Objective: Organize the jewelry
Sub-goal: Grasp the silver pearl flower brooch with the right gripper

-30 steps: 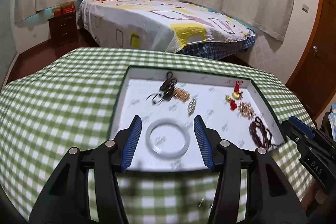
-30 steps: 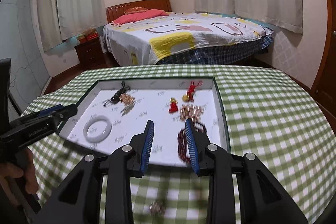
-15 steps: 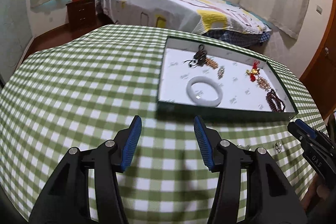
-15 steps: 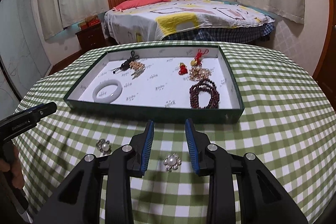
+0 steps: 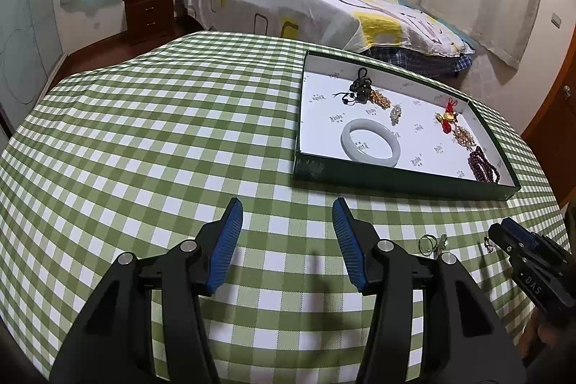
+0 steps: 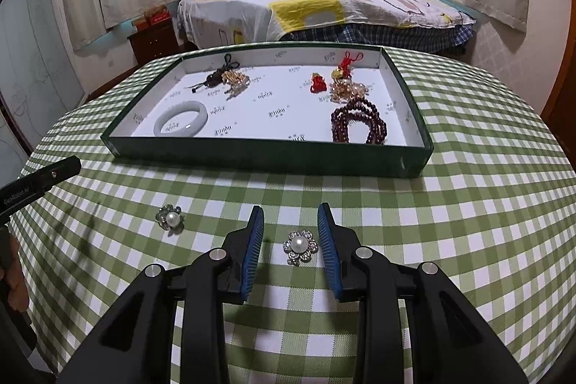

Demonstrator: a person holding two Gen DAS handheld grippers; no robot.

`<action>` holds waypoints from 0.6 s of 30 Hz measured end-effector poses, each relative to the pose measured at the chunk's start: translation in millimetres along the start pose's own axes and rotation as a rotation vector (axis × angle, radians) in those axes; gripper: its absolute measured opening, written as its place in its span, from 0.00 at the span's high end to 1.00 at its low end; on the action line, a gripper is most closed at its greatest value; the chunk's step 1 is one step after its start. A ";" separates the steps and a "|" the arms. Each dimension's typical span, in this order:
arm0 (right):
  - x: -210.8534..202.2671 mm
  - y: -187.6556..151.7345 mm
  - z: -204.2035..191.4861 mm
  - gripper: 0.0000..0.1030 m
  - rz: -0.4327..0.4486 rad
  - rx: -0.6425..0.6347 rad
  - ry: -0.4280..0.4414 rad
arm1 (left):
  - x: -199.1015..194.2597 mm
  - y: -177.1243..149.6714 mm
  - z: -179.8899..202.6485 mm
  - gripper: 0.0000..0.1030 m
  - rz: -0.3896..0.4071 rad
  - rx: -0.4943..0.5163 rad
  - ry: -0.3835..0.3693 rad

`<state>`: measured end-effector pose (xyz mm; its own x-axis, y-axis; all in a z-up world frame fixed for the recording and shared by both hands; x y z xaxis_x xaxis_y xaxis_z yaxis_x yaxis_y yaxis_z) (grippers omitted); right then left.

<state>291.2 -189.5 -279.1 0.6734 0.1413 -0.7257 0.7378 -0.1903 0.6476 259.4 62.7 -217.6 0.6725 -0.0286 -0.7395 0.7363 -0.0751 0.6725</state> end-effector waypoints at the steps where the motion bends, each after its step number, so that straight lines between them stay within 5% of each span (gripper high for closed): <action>1: 0.6 -0.4 0.4 0.69 -0.002 0.001 -0.001 | 0.3 -0.4 0.3 0.51 -0.001 0.000 -0.001; 18: 14.0 -3.1 3.4 0.70 -0.059 -0.003 -0.031 | 7.6 -6.4 2.5 0.51 -0.023 -0.002 -0.007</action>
<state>298.2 -190.2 -292.1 0.6271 0.1219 -0.7693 0.7763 -0.1793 0.6044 259.6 60.5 -227.6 0.6551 -0.0342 -0.7547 0.7515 -0.0735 0.6556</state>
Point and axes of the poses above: each gripper's, at about its wrist camera, not at the fingertips, and x roughly the way its jaws point, z to its right, y to its top, the point moved 2 cm from there along x, roughly the way its jaws point, and after that the axes turned 14 degrees about x, right-handed, at the moved point
